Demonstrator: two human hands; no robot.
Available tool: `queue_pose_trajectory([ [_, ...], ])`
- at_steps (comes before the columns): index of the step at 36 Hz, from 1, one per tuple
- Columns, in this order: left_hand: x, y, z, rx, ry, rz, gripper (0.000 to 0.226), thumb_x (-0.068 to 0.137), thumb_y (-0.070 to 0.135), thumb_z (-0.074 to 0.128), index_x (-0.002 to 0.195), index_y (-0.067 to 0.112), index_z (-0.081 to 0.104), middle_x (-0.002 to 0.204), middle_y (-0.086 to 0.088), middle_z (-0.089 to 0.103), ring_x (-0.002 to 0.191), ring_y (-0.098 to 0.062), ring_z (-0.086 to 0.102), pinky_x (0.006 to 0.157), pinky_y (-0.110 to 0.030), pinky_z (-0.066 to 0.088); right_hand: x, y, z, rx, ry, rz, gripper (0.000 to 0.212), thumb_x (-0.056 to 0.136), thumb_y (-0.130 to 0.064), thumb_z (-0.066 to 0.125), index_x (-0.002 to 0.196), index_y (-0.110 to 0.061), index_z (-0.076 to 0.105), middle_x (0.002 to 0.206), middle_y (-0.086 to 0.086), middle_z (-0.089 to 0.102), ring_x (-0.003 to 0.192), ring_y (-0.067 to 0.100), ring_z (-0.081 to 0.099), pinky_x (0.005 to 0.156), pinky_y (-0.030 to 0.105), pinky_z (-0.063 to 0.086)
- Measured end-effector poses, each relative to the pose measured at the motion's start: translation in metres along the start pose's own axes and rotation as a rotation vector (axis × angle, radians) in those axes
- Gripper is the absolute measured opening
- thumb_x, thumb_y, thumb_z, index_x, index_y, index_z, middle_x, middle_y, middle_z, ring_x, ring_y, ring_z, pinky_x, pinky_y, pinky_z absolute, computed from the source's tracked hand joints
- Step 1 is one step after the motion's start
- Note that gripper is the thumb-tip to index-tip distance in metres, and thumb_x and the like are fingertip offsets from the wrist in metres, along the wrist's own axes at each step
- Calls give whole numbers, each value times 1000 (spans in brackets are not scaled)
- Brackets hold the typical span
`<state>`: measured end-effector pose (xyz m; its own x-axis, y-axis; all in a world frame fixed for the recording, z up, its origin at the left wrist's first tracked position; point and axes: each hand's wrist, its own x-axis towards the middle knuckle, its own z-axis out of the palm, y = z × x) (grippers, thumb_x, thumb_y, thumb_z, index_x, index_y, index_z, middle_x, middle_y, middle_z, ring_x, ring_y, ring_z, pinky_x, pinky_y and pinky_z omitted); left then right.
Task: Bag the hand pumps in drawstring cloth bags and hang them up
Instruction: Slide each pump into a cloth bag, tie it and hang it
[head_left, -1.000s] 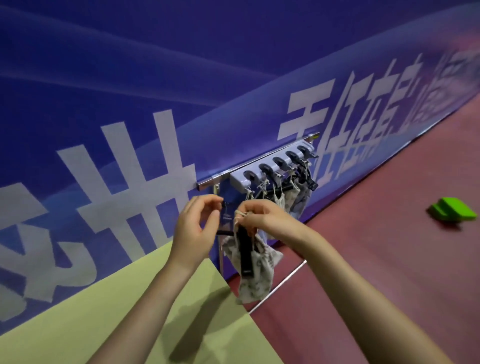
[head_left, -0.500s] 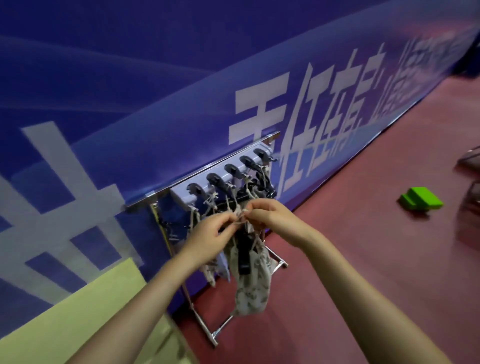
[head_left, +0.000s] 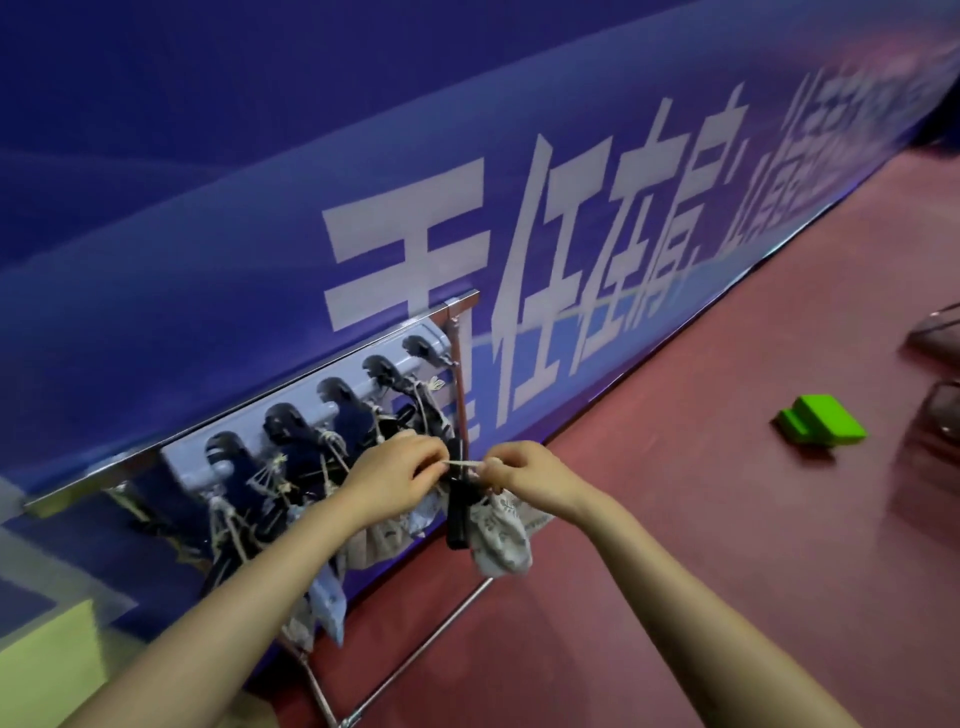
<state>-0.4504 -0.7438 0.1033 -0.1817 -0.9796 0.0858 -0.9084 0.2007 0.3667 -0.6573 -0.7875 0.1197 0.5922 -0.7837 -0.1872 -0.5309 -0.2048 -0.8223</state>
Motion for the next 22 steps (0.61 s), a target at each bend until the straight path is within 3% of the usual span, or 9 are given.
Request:
queue_pose_trajectory([
  [3,24,2,10,-172,-23,-87,11,96,24,54,92,17,61,78,11,53,78,-10,50,71,-32,42,18,7,-9,200,51,12,26,90,-11,54,66,-15,62,66,2,60,58,6,52,59,18,40],
  [6,49,-4,20,-388,-48,-146,12,96,20,54,87,16,62,74,4,56,65,-3,49,64,-24,38,47,15,-19,380,97,34,24,90,-4,50,69,-10,61,58,-2,56,51,7,48,56,19,39],
  [8,65,-11,25,-494,-65,-155,13,98,20,53,88,20,61,79,1,61,70,-4,53,68,-23,40,67,18,-28,423,97,41,25,93,-3,48,71,-9,59,48,-12,51,45,3,45,54,18,38],
  [11,88,-25,30,-658,-57,-207,13,99,18,52,95,15,64,84,9,65,79,-6,58,73,-20,43,96,22,-41,400,66,23,27,95,-5,48,73,-12,60,45,-12,49,45,4,44,54,21,39],
  [14,112,-38,35,-718,-46,-264,14,98,17,52,92,16,64,80,5,58,75,-8,53,71,-24,40,124,26,-51,384,43,36,25,95,-4,47,74,-9,60,45,-11,49,45,5,44,54,23,38],
  [17,135,-51,36,-739,-58,-291,15,98,18,52,90,18,65,75,15,59,71,1,53,71,-20,40,151,29,-60,368,22,44,20,94,-5,47,79,-4,60,46,-9,50,48,7,44,56,26,37],
  [22,165,-62,28,-705,-64,-326,17,97,22,54,82,27,62,77,5,57,66,-3,51,64,-17,39,185,33,-72,388,13,66,22,93,-5,47,75,-6,59,46,-10,49,46,6,42,54,22,38],
])
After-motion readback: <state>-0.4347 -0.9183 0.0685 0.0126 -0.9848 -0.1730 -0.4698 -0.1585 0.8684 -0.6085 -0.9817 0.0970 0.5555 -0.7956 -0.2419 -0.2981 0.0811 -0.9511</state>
